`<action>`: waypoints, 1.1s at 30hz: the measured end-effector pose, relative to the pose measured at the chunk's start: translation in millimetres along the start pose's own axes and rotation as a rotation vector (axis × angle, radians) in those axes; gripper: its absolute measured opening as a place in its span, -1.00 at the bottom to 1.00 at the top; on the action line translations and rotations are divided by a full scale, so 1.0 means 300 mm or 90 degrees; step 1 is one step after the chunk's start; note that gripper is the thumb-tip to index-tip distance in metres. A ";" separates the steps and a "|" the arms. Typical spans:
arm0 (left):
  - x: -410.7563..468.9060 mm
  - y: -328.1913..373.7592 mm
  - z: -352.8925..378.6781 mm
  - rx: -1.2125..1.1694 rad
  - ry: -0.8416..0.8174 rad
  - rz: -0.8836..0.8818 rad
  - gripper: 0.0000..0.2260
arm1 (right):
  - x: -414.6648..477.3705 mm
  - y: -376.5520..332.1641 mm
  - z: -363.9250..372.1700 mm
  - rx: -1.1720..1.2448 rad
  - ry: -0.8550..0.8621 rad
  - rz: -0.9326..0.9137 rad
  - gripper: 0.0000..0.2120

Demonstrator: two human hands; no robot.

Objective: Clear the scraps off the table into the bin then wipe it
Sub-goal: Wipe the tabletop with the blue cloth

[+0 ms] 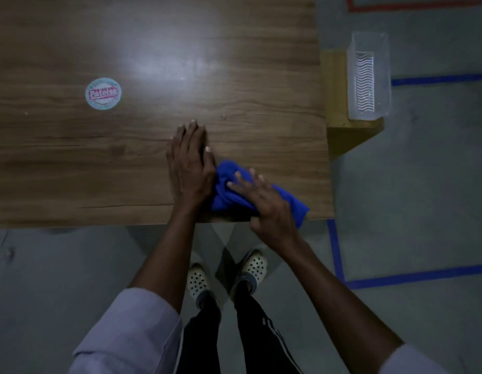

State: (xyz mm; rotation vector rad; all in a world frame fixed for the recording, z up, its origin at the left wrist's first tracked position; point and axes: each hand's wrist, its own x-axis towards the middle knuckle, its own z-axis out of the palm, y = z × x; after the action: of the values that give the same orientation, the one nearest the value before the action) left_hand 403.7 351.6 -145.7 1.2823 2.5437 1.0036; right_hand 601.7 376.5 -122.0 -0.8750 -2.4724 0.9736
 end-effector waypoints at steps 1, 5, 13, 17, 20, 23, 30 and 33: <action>0.002 -0.011 0.000 -0.016 0.008 0.003 -0.56 | -0.004 -0.010 -0.028 0.069 0.022 0.011 -0.21; 0.002 -0.021 0.010 -0.012 0.009 0.003 -0.55 | 0.154 0.152 -0.194 0.032 0.253 0.209 -0.41; -0.005 -0.019 0.005 -0.018 0.010 -0.003 -0.56 | 0.114 0.037 -0.002 -0.039 -0.005 0.062 -0.29; -0.005 -0.010 -0.024 -0.136 0.058 -0.059 -0.64 | 0.135 -0.019 -0.093 0.213 0.039 0.187 -0.40; 0.015 -0.004 -0.043 -0.174 0.072 -0.121 -0.62 | 0.361 0.076 -0.183 0.118 0.192 0.204 -0.55; 0.085 -0.018 -0.058 -0.186 0.096 -0.171 -0.65 | 0.606 0.151 -0.139 0.006 0.108 0.154 -0.51; 0.163 -0.081 -0.115 -0.292 0.100 -0.215 -0.77 | 0.376 0.019 0.033 0.051 -0.248 -0.117 -0.33; 0.167 -0.062 -0.146 -0.325 -0.013 -0.226 -0.76 | 0.199 -0.042 -0.017 0.130 -0.403 -0.139 -0.40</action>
State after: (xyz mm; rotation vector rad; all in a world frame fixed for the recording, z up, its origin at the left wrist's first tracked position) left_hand 342.6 359.3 -114.2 0.6729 2.1745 1.4078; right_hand 554.2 411.0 -104.4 -0.2348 -2.8061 1.5702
